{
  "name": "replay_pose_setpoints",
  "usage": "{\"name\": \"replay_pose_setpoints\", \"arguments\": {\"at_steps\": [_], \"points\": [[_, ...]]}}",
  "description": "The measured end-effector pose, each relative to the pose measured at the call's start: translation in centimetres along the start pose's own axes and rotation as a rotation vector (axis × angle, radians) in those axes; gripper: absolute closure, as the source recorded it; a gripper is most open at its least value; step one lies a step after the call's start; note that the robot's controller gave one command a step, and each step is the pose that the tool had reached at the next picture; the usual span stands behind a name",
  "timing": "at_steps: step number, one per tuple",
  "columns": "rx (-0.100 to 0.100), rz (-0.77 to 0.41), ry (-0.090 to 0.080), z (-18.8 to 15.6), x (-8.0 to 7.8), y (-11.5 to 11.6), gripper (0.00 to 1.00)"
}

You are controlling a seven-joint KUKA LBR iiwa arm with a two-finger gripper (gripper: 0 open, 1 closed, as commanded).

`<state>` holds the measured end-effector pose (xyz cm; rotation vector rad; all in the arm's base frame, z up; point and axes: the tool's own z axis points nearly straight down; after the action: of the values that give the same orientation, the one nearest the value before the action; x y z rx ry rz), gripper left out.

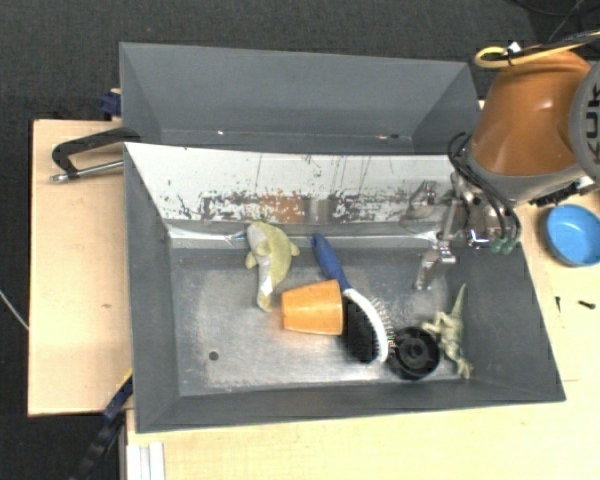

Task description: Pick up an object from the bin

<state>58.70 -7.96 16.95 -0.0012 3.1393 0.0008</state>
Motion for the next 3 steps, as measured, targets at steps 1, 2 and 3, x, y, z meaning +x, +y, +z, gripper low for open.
{"name": "replay_pose_setpoints", "arguments": {"at_steps": [1,2,3], "points": [[0.006,-0.16,-0.014,8.3,2.1,7.5,0.0],[-0.001,-0.297,-0.038,8.2,-0.3,12.4,0.0],[0.013,-0.294,-0.058,7.9,-0.8,11.8,1.0]]}}
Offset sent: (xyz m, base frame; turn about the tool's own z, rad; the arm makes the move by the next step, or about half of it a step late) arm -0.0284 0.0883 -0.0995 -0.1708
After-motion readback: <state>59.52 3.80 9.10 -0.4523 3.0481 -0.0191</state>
